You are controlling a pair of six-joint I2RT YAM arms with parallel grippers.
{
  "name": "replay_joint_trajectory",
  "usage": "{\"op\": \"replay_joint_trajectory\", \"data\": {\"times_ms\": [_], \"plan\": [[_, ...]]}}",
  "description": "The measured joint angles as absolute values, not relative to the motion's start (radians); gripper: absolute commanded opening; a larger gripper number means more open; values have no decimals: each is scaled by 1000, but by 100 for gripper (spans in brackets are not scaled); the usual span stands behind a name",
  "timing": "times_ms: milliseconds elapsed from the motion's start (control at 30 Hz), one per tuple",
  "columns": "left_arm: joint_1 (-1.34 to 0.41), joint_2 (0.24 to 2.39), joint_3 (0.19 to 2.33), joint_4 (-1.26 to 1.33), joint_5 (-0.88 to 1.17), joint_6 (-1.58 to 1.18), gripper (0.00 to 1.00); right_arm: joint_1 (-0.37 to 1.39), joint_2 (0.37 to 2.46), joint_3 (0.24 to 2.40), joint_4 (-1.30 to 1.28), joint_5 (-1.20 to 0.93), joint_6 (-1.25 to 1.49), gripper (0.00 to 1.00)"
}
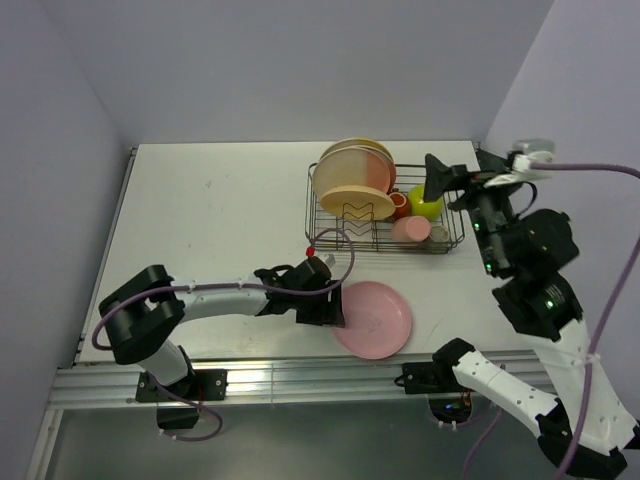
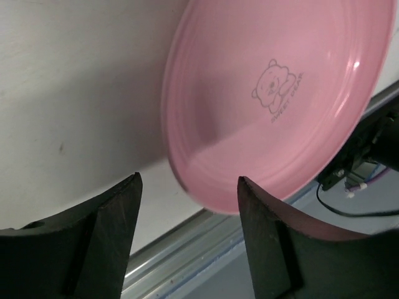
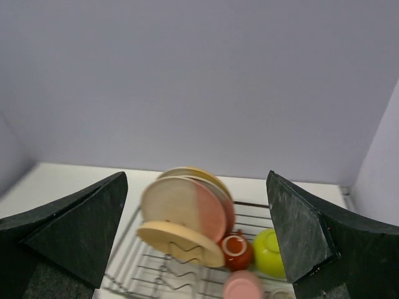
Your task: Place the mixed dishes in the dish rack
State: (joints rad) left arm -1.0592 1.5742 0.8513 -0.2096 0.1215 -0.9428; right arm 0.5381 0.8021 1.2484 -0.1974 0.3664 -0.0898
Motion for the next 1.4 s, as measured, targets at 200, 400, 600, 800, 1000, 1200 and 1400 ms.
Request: {"op": "replay_joint_trajectory", "data": {"times_ms": [200,400,600,800,1000,1200,1400], "plan": [[-1107,1716,920,-182,79,-998,18,546,715,1269,-385,380,127,100],[-1129,1755,942,-123,54,-1048,0,547,736,1269,-547,343,193,100],[-1156,1523,865,-255,-76,-1043,0,547,720,1235,-594,314,214,100],[-1160,1100,893,-356,-209,-939,0,547,728,1218,-632,141,198,100],[-1160,956,968,-418,-279,-846,0,547,847,1247,-673,-44,166,98],[-1161,956,924,-468,-290,-816,0,547,928,1248,-699,-224,155,69],[-1161,950,919,-503,-308,-779,0,547,941,1221,-699,-401,143,80]]}}
